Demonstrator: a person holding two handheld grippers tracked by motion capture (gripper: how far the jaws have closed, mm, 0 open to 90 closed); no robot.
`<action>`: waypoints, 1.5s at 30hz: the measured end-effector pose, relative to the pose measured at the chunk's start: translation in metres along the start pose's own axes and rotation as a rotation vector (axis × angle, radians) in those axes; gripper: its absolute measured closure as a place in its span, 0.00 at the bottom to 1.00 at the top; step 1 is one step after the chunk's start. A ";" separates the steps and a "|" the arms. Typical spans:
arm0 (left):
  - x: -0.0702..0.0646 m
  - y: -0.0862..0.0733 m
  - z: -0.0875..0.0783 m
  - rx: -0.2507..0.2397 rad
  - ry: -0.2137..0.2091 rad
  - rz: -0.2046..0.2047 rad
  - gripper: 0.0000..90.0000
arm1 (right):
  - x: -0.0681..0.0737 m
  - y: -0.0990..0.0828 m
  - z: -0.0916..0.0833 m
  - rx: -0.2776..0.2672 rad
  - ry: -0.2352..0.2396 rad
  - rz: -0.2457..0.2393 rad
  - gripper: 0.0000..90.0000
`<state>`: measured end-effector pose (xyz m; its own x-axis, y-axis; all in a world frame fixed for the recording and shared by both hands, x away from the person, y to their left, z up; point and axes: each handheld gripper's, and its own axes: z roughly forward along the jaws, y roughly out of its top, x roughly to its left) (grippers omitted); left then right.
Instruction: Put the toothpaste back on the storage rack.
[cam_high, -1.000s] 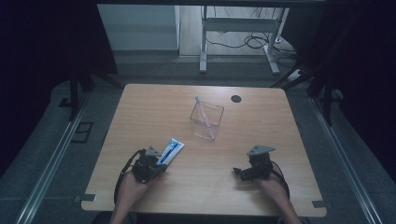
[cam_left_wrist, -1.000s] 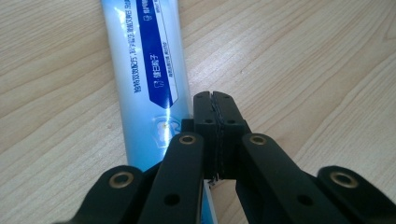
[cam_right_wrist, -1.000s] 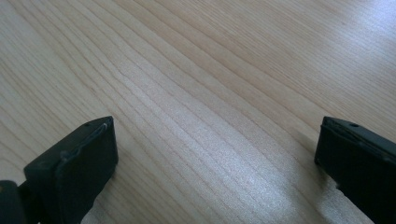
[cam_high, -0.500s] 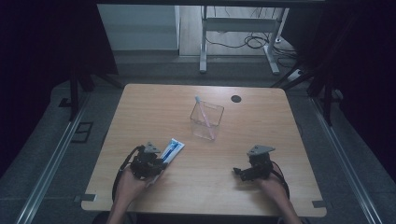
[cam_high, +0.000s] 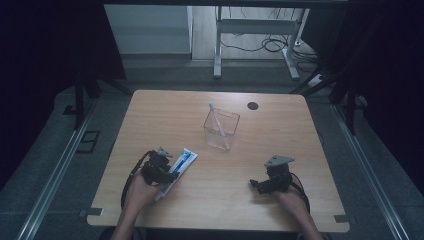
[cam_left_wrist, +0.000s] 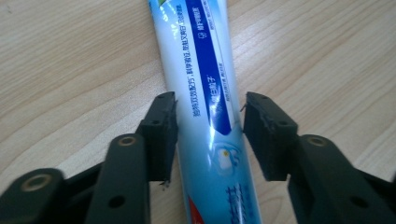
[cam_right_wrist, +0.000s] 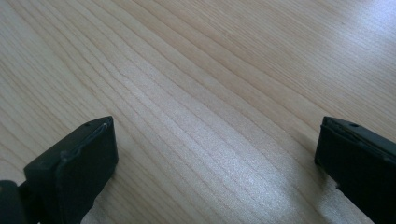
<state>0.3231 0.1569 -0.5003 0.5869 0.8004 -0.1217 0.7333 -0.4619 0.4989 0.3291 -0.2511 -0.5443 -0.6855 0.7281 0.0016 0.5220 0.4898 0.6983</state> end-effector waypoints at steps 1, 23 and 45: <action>0.000 0.001 0.002 0.006 0.002 0.000 0.57 | 0.000 0.000 0.000 0.000 0.000 0.000 0.00; -0.003 0.028 0.026 0.167 0.036 -0.006 0.53 | 0.000 0.000 0.000 0.000 0.000 0.000 0.00; 0.000 0.026 0.015 0.105 0.004 0.014 0.82 | 0.000 0.000 0.000 0.001 0.000 0.002 0.00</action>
<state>0.3472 0.1394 -0.5001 0.5964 0.7948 -0.1118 0.7569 -0.5106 0.4080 0.3289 -0.2510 -0.5443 -0.6844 0.7291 0.0031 0.5239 0.4887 0.6976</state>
